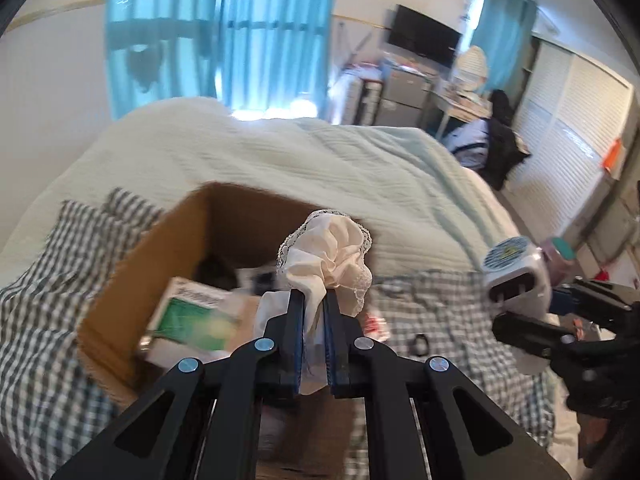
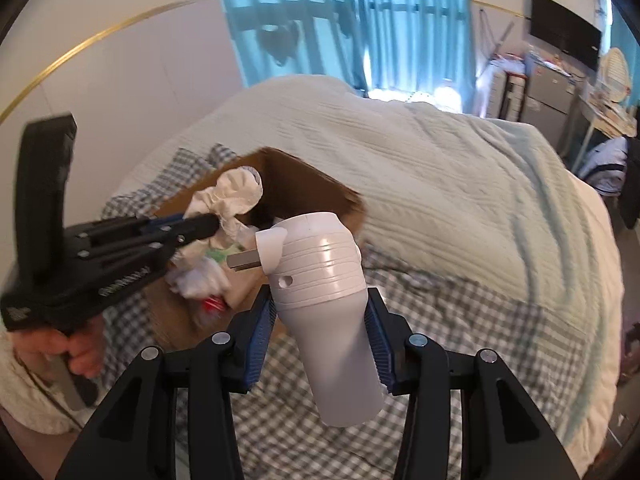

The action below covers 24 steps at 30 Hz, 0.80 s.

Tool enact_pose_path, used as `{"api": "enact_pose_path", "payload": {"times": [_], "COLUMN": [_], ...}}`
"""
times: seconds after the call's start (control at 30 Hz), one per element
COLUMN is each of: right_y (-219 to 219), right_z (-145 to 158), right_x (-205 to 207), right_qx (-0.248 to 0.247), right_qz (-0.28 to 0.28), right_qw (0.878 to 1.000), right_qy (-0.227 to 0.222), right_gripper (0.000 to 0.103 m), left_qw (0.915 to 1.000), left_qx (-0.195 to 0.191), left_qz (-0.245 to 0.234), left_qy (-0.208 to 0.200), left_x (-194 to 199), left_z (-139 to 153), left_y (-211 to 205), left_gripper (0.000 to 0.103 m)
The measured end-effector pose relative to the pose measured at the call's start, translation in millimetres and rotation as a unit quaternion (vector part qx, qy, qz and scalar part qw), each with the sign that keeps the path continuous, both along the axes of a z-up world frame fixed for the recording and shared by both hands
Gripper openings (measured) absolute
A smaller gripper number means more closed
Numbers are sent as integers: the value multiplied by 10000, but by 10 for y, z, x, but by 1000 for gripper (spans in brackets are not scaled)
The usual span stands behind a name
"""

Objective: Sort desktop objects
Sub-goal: 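Carry the scrunchie and white device over the box and release them, then move both open grippers back to the sachet and black hair tie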

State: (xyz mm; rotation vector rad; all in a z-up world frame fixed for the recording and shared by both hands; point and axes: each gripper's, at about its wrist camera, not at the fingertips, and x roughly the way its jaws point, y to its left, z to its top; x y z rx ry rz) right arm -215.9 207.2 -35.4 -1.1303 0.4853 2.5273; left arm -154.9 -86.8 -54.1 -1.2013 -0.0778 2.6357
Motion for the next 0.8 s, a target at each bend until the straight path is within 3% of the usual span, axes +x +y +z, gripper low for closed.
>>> {"api": "enact_pose_path", "payload": {"times": [0.37, 0.57, 0.6, 0.63, 0.67, 0.7, 0.73, 0.8], "right_y": [-172, -269, -261, -239, -212, -184, -164, -136], "right_z": [-258, -336, -333, -314, -284, -248, -215, -136], "right_x": [-827, -1085, -1079, -1052, -1036, -988, -962, -860], "right_qx": [-423, -249, -278, -295, -289, -256, -200, -48], "right_qz": [66, 5, -29, -126, -206, -294, -369, -523], "right_qw": [9991, 9997, 9996, 9995, 9993, 9991, 9990, 9985], "right_qy": [1, -78, -25, 48, 103, 156, 164, 124], "right_gripper": [44, 48, 52, 66, 72, 72, 72, 72], "left_qw": [9990, 9987, 9986, 9983, 9978, 9974, 9974, 9977], "left_qx": [4, -80, -133, -223, -331, -378, -380, -301], "left_qz": [327, 417, 440, 471, 497, 511, 526, 565], "left_qy": [-306, -267, -264, -266, -300, -326, -317, -243], "left_x": [-141, -155, -155, -157, -160, -164, -167, -110], "left_z": [-407, -480, -478, -484, -495, -497, -493, -434], "left_y": [-724, -847, -854, -854, -847, -843, -854, -843], "left_gripper": [9, 12, 16, 28, 35, 53, 63, 64]}}
